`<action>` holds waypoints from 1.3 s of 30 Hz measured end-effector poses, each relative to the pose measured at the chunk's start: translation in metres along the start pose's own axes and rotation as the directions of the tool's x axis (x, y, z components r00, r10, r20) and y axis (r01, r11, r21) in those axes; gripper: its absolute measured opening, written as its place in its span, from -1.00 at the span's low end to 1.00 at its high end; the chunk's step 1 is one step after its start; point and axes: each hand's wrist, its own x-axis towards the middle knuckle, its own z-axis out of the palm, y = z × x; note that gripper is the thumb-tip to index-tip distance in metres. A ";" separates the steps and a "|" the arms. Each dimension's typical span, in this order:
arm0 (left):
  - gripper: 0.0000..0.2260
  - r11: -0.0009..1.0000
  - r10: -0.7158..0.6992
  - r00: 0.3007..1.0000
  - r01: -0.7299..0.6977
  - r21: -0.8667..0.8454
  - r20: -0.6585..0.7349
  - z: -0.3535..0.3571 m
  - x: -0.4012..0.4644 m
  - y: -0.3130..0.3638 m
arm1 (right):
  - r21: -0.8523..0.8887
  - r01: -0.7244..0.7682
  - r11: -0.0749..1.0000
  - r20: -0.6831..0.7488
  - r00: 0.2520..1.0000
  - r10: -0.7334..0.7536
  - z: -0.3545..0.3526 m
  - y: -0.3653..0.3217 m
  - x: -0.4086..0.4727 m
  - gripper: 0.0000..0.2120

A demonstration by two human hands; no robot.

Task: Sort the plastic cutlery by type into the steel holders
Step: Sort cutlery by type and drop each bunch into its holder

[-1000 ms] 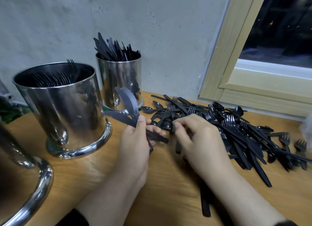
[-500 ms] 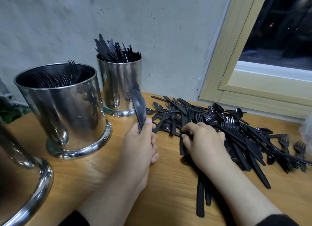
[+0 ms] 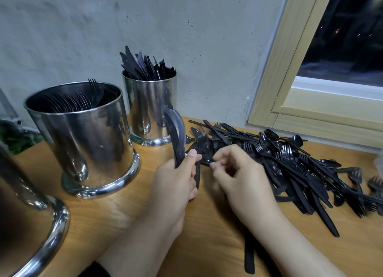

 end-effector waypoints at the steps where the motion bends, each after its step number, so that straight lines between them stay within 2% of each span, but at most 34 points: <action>1: -0.76 1.000 0.004 1.000 -0.005 0.016 0.015 0.001 0.000 0.000 | 0.002 0.013 1.000 0.034 0.999 -0.013 0.005 -0.003 -0.002 -0.81; 4: -0.74 0.999 0.010 1.000 -0.011 0.041 0.019 0.002 -0.002 0.002 | 0.034 0.015 0.999 0.098 0.995 -0.019 0.013 -0.009 -0.006 -0.84; 6: -0.78 0.999 0.025 0.999 -0.023 0.042 -0.043 0.001 -0.001 0.003 | -0.005 0.014 1.000 0.094 0.995 -0.013 0.013 -0.007 -0.006 -0.89; 8: -0.77 0.998 0.055 0.992 -0.052 0.034 -0.116 -0.003 0.002 0.005 | -0.194 0.079 0.978 0.110 0.992 -0.058 0.011 -0.004 -0.004 -0.92; 10: -0.77 0.997 0.083 0.983 -0.082 0.014 -0.161 -0.004 0.003 0.006 | -0.438 0.223 0.871 0.228 0.965 -0.132 0.013 -0.005 -0.002 -0.76; 11: -0.77 0.996 0.088 0.982 -0.088 0.007 -0.168 -0.004 0.003 0.007 | -0.518 0.258 0.815 0.294 0.949 -0.114 0.016 -0.005 -0.003 -0.72; 13: -0.78 0.996 0.082 0.982 -0.084 -0.004 -0.171 -0.003 0.002 0.007 | -0.597 0.260 0.759 0.362 0.931 -0.034 0.021 -0.005 -0.004 -0.71; 15: -0.77 0.997 0.078 0.982 -0.078 0.008 -0.171 -0.003 0.003 0.005 | -0.603 0.244 0.760 0.359 0.933 -0.015 0.024 -0.002 -0.002 -0.72; 22: -0.77 0.992 0.097 0.978 -0.081 0.093 -0.186 -0.006 0.005 0.001 | -0.512 0.187 0.839 0.288 0.957 -0.038 0.020 0.001 -0.003 -0.86; 26: -0.78 0.994 0.077 0.975 -0.058 0.097 -0.207 -0.005 0.005 0.001 | -0.314 0.098 0.944 0.104 0.992 -0.069 0.016 -0.003 0.001 -0.89; 29: -0.81 0.996 0.063 0.979 -0.051 0.066 -0.192 -0.003 0.004 0.003 | -0.088 0.049 0.995 0.020 0.999 -0.047 0.012 -0.006 -0.004 -0.90; 34: -0.81 0.998 0.059 0.985 -0.053 0.045 -0.160 -0.002 0.000 0.007 | 0.226 -0.042 0.973 0.106 0.994 0.018 0.016 -0.014 -0.010 -0.74; 36: -0.79 0.999 0.044 0.987 -0.041 0.020 -0.155 -0.001 -0.001 0.009 | 0.276 -0.080 0.958 0.156 0.987 0.038 0.019 -0.017 -0.011 -0.64; 39: -0.77 0.999 0.043 0.984 -0.043 0.008 -0.170 -0.001 0.000 0.009 | 0.251 -0.081 0.965 0.185 0.982 0.035 0.020 -0.022 -0.012 -0.58</action>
